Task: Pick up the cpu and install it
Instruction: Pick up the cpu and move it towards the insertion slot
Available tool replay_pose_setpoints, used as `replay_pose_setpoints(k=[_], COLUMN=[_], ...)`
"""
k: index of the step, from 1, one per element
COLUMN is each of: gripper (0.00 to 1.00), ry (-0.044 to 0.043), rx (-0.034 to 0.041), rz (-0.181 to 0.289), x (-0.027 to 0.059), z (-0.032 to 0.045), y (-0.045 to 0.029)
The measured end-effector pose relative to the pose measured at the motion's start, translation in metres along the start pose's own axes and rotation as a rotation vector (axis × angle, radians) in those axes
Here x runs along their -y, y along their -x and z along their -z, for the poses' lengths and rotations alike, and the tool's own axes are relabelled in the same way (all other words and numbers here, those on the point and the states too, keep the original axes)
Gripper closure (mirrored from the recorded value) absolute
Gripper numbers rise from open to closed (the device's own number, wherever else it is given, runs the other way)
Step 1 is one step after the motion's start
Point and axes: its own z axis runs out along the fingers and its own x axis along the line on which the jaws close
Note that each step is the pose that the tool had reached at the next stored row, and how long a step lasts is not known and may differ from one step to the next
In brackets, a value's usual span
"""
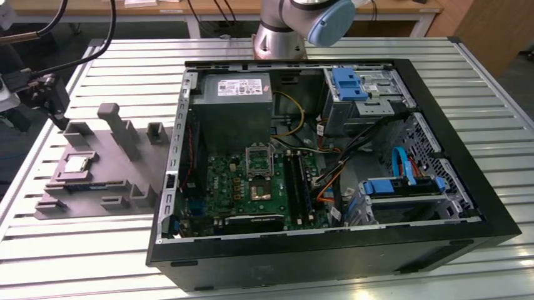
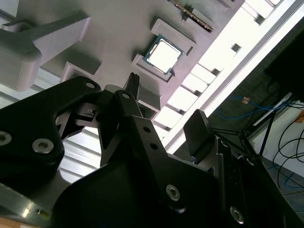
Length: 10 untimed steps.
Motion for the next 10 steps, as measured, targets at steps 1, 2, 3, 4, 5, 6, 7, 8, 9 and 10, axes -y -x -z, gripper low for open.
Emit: replay_pose_setpoints(k=[1,2,3,4,5,6,7,8,9,10], gripper=[0.35,0.35,0.35,0.35,0.35,0.35,0.35,0.35,0.35,0.35], ry=[-0.0001,-0.0001,-0.0002,-0.0001,0.0000,0.0000,0.0000,0.0002,0.0001,-0.0002], rx=[-0.0003,-0.0002,-0.0003,-0.0003,-0.0001,0.0000,0.0000,0.0004,0.0002,-0.0001], rz=[0.000,0.000,0.000,0.000,0.000,0.000,0.000,0.000,0.000,0.000], x=[0.0000,0.0000,0.0000,0.0000,0.0000,0.0000,0.0000,0.0000,0.0001,0.0004], z=[0.0000,-0.0001,0.0000,-0.0001,-0.0002,-0.0002,-0.0005,-0.0014,-0.0023,-0.0034], y=[0.0000,0.0000,0.0000,0.0000,0.0000,0.0000,0.0000,0.0000,0.0000,0.0000])
